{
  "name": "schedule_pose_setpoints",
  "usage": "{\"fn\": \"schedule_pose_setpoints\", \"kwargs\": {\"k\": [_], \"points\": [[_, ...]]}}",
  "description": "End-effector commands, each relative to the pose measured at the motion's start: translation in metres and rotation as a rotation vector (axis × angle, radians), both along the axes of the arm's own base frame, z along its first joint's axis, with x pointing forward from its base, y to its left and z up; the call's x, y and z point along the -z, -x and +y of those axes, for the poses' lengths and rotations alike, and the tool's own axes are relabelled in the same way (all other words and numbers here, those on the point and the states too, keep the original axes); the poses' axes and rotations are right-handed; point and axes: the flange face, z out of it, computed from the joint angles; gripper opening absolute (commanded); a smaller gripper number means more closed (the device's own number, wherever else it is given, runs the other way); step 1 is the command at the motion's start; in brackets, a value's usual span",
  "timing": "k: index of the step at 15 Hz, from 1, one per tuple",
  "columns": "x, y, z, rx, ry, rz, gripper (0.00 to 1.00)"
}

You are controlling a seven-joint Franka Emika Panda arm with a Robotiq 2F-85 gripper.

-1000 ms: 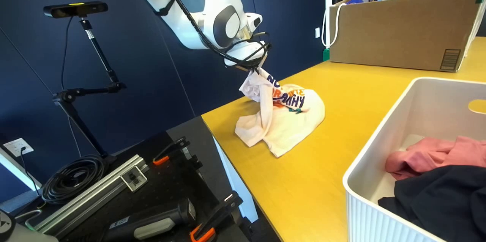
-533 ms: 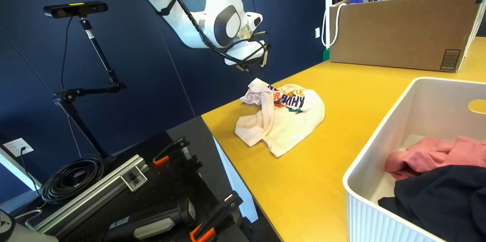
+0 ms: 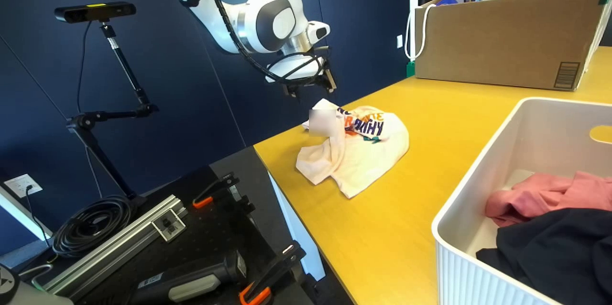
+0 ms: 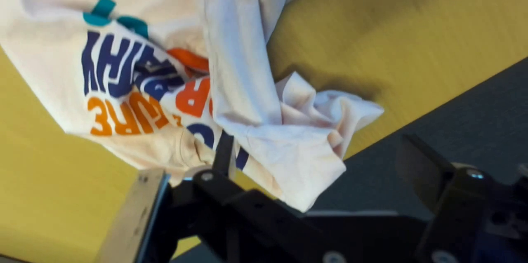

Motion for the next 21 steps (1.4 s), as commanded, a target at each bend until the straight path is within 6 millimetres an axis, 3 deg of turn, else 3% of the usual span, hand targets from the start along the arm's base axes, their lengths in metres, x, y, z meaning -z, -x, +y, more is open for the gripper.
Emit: {"fn": "schedule_pose_setpoints", "kwargs": {"k": [1, 7, 14, 21], "points": [[-0.006, 0.037, -0.020, 0.094, 0.063, 0.093, 1.00], [0.005, 0.071, -0.062, 0.162, 0.109, 0.209, 1.00], [0.037, 0.065, -0.104, 0.198, 0.090, 0.294, 1.00], [0.078, 0.085, -0.080, 0.167, 0.119, 0.355, 1.00]]}}
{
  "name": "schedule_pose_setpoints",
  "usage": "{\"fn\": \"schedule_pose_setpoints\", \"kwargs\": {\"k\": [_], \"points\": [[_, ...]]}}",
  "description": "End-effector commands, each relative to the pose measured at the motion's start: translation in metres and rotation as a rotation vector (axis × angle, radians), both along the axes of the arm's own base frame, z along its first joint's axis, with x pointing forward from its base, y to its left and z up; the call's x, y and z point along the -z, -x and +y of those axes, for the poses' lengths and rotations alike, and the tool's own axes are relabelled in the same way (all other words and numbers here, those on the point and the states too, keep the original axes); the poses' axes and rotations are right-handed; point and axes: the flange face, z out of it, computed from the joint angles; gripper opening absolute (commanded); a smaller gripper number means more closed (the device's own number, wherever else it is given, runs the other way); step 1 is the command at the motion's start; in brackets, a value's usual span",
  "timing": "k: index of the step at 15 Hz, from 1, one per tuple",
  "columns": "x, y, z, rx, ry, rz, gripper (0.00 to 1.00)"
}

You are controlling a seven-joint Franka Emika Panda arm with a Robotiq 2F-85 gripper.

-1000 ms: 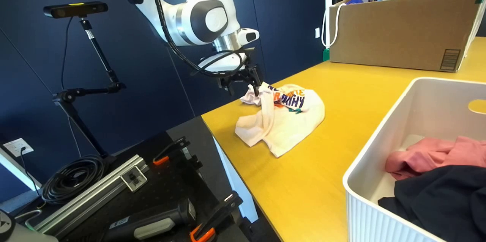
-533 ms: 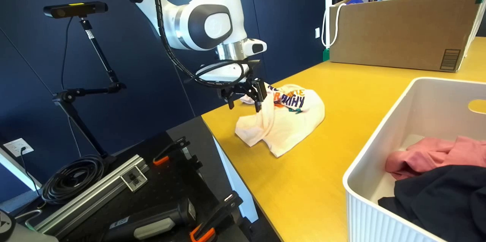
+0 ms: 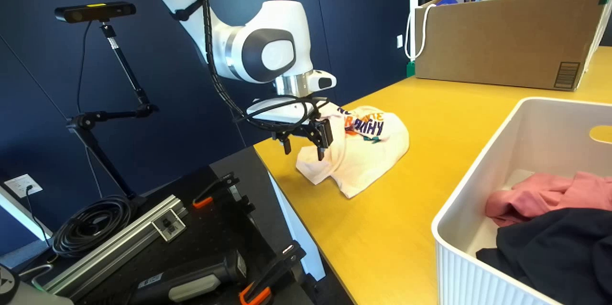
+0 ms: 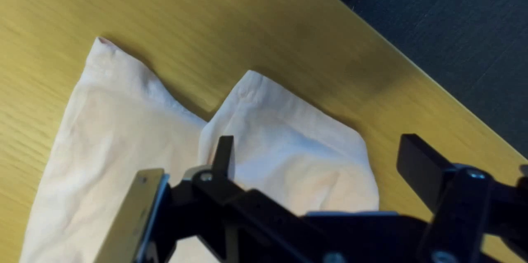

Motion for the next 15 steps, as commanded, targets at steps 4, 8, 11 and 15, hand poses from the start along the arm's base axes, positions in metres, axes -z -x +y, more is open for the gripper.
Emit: {"fn": "schedule_pose_setpoints", "kwargs": {"k": [4, 8, 11, 15], "points": [[0.030, 0.013, 0.016, -0.016, 0.021, 0.064, 1.00], [0.031, 0.030, 0.007, 0.007, 0.043, 0.065, 1.00], [0.030, 0.034, -0.004, 0.040, 0.048, 0.061, 1.00], [0.020, 0.021, -0.024, 0.079, 0.038, 0.030, 1.00]]}}
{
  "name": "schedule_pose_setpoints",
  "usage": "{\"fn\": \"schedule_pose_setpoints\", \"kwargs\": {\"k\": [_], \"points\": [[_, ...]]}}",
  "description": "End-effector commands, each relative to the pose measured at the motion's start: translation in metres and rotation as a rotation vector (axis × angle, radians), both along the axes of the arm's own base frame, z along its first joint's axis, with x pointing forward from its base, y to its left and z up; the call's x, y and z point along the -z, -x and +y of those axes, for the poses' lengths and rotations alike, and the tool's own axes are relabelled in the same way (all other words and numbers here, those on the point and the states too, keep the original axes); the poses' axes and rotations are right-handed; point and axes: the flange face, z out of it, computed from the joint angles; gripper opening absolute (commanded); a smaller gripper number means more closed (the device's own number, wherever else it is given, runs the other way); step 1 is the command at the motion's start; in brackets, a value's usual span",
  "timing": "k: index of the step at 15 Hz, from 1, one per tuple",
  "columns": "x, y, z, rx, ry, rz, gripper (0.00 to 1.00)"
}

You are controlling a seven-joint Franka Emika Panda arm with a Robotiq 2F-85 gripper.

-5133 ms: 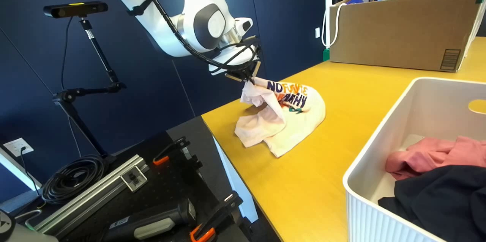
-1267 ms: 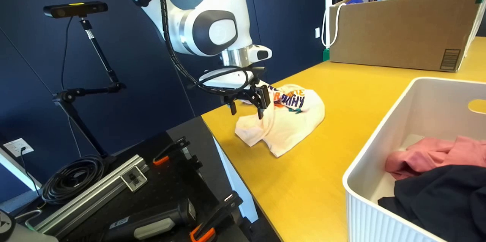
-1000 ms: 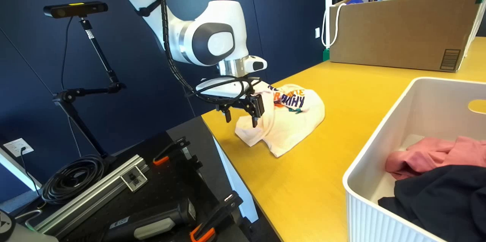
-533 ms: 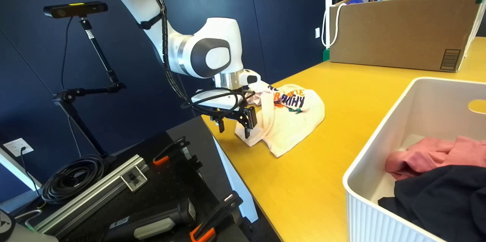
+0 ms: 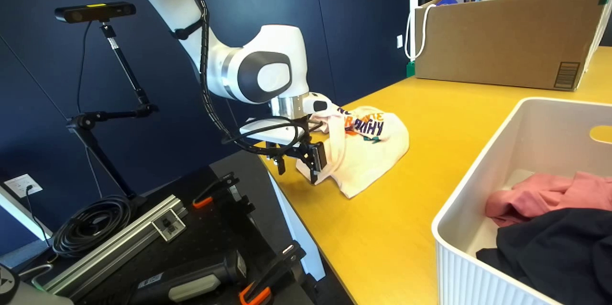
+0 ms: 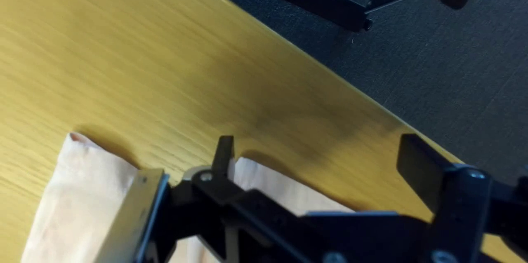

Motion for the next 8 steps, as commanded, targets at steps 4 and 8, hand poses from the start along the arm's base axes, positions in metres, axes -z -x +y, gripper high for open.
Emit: {"fn": "schedule_pose_setpoints", "kwargs": {"k": [4, 8], "points": [[-0.029, -0.042, -0.037, 0.071, -0.010, -0.098, 1.00], [-0.034, -0.069, -0.043, 0.058, -0.041, -0.140, 1.00]]}}
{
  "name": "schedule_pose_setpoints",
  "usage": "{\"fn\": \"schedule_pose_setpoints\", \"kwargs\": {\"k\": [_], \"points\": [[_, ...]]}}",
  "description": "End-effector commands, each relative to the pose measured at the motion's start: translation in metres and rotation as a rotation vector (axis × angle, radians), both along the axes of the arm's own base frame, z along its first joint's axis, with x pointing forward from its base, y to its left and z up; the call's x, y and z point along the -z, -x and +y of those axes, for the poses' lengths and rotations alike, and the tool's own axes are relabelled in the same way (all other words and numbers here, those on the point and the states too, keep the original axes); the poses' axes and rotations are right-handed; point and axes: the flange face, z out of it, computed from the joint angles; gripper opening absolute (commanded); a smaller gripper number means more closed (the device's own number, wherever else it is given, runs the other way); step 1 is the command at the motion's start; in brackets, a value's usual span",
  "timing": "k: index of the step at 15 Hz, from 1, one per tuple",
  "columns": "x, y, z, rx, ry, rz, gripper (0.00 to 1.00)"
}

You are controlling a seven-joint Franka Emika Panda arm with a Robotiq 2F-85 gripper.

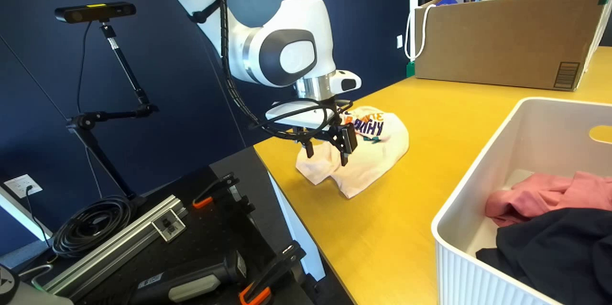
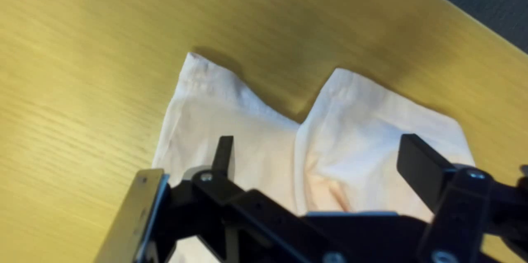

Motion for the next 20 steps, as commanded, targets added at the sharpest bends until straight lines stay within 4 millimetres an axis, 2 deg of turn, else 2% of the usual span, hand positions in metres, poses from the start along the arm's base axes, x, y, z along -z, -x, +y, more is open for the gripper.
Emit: {"fn": "schedule_pose_setpoints", "kwargs": {"k": [1, 8, 12, 20], "points": [[-0.001, -0.021, 0.002, -0.023, -0.033, -0.034, 1.00], [0.027, -0.022, 0.017, -0.079, -0.054, -0.014, 1.00], [0.032, -0.023, 0.021, -0.102, -0.075, -0.036, 1.00], [0.035, -0.008, 0.002, -0.160, -0.203, -0.055, 1.00]]}}
